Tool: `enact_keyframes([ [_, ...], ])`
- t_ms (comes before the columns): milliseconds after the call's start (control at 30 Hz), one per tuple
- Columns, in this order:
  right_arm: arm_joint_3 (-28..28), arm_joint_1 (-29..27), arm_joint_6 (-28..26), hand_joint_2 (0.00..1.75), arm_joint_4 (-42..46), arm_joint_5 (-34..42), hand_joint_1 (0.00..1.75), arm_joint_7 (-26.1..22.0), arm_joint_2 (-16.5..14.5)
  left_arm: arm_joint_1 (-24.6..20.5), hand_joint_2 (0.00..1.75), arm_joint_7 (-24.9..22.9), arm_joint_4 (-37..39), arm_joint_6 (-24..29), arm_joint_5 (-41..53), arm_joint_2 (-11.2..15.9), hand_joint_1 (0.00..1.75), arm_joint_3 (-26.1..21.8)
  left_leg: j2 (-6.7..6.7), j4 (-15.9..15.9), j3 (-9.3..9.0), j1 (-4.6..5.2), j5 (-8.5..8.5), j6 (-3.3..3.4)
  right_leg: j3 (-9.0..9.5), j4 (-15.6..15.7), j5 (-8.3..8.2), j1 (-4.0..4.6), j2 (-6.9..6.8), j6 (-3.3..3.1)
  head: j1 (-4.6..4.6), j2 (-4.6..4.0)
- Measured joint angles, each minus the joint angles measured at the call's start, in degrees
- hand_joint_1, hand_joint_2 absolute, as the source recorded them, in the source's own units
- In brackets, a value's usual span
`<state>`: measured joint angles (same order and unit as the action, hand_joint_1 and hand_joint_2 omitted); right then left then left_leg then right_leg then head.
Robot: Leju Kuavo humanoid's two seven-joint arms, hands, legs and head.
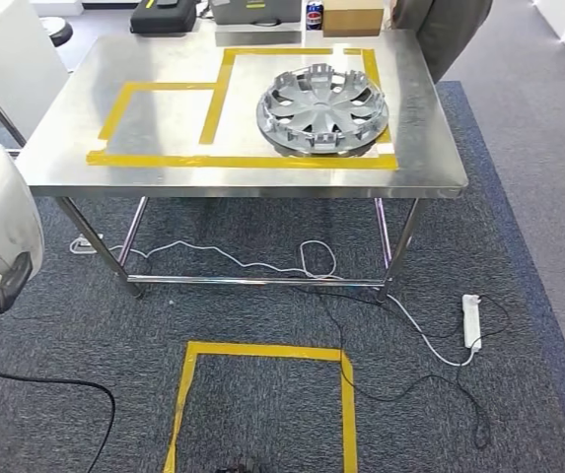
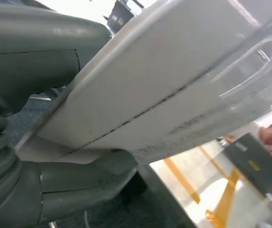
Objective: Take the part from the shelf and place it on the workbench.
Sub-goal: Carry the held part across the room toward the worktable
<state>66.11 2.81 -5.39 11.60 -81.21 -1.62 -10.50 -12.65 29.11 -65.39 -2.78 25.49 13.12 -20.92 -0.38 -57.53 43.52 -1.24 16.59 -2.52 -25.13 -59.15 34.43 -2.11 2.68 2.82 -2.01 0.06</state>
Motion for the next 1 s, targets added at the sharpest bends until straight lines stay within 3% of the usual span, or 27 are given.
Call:
enact_keyframes([
  [67,0.01,0.29,-0.12,0.0,0.01,0.01,0.0,0.11,0.03,-0.16,1.75,-0.14,0.02,0.27,0.23,-0.19,1.75,0.12,-0.18,-0.18,-0.5,-0.22,0.01,0.05,1.58,1.25,1.35,0.18,-0.13,0.38,0.08,0.01],
  [133,-0.01,0.66,-0.18,0.0,0.02,0.02,0.0,0.1,0.07,-0.42,1.75,-0.13,0.02,0.4,0.29,-0.39,1.75,0.27,-0.22,-0.33,-1.26,-0.32,1.14,0.7,0.89,-1.03,2.92,0.33,-1.1,0.6,0.29,0.01],
  [167,-0.01,0.8,-0.19,0.0,0.02,0.02,0.0,0.14,0.07,-0.44,1.75,-0.13,0.02,0.45,0.32,-0.48,1.75,0.36,-0.2,-0.32,-1.73,-0.25,1.75,1.07,-1.09,-4.43,4.24,0.53,-1.66,0.56,0.44,0.01],
  [233,-0.02,0.88,-0.18,0.0,0.01,0.02,0.0,0.26,0.06,-0.38,1.75,-0.13,0.07,0.47,0.37,-0.73,1.75,0.5,-0.14,-0.33,-2.82,0.1,3.04,1.76,-7.17,-12.63,6.34,1.15,-2.18,0.21,0.53,0.01],
  [267,-0.02,0.79,-0.18,0.0,0.01,0.02,0.0,0.34,0.06,-0.34,1.75,-0.13,0.11,0.46,0.39,-0.9,1.75,0.58,-0.16,-0.33,-3.5,0.32,3.71,2.0,-9.85,-15.06,5.89,1.46,-2.19,-0.06,0.56,0.01],
  [300,-0.02,0.68,-0.18,0.0,0.01,0.01,0.0,0.38,0.06,-0.3,1.75,-0.13,0.16,0.45,0.41,-1.05,1.75,0.66,-0.22,-0.33,-4.31,0.53,4.4,2.16,-11.61,-15.36,4.1,1.73,-2.19,-0.37,0.55,0.01],
  [333,-0.02,0.59,-0.18,0.0,0.01,0.01,0.0,0.41,0.06,-0.3,1.75,-0.13,0.19,0.45,0.41,-1.16,1.75,0.73,-0.3,-0.33,-5.3,0.73,5.12,2.26,-12.32,-13.41,1.05,1.98,-2.18,-0.74,0.56,0.01],
  [400,-0.02,0.52,-0.18,0.0,0.01,0.01,0.0,0.42,0.09,-0.45,1.75,-0.13,0.23,0.46,0.41,-1.34,1.75,0.86,-0.45,-0.37,-7.39,1.08,6.61,2.19,-11.73,-6.36,-5.96,2.5,-2.16,-1.57,0.51,0.01],
  [433,-0.03,0.56,-0.19,0.0,0.01,0.02,0.0,0.42,0.1,-0.6,1.75,-0.13,0.25,0.46,0.41,-1.42,1.75,0.92,-0.53,-0.45,-8.11,1.21,7.21,2.06,-11.04,-3.35,-8.14,2.68,-2.15,-1.84,0.46,0.01],
  [467,-0.04,0.63,-0.19,0.0,0.01,0.01,0.0,0.43,0.12,-0.76,1.75,-0.14,0.27,0.46,0.47,-1.45,1.75,0.97,-0.59,-0.52,-8.51,1.3,7.67,2.02,-10.52,-1.52,-9.22,2.79,-2.11,-1.88,0.38,0.01],
  [633,-0.04,0.91,-0.33,0.0,0.01,-0.14,0.0,0.54,0.2,-1.33,1.75,-1.2,0.45,3.39,4.15,-1.21,1.75,1.86,-0.45,-0.14,-8.83,1.35,8.12,2.34,-10.04,-0.46,-8.94,2.79,-1.63,-1.75,0.26,0.01],
  [900,-0.04,0.94,-0.27,0.0,0.01,-0.68,0.0,0.85,0.21,-2.05,1.75,-1.88,1.31,5.59,7.33,-1.02,1.75,3.97,-0.35,0.41,-9.12,1.36,8.32,1.68,-9.99,-0.42,-8.63,2.81,-1.52,-2.1,0.3,0.01],
  [1000,-0.04,0.93,0.05,0.0,0.01,-0.77,0.0,0.78,0.21,-1.9,1.75,-0.72,1.44,4.05,5.77,-0.63,1.75,4.35,-0.32,1.61,-9.73,1.54,9.02,2.38,-9.52,-0.36,-9.44,2.6,-1.61,-1.32,0.32,0.01],
])
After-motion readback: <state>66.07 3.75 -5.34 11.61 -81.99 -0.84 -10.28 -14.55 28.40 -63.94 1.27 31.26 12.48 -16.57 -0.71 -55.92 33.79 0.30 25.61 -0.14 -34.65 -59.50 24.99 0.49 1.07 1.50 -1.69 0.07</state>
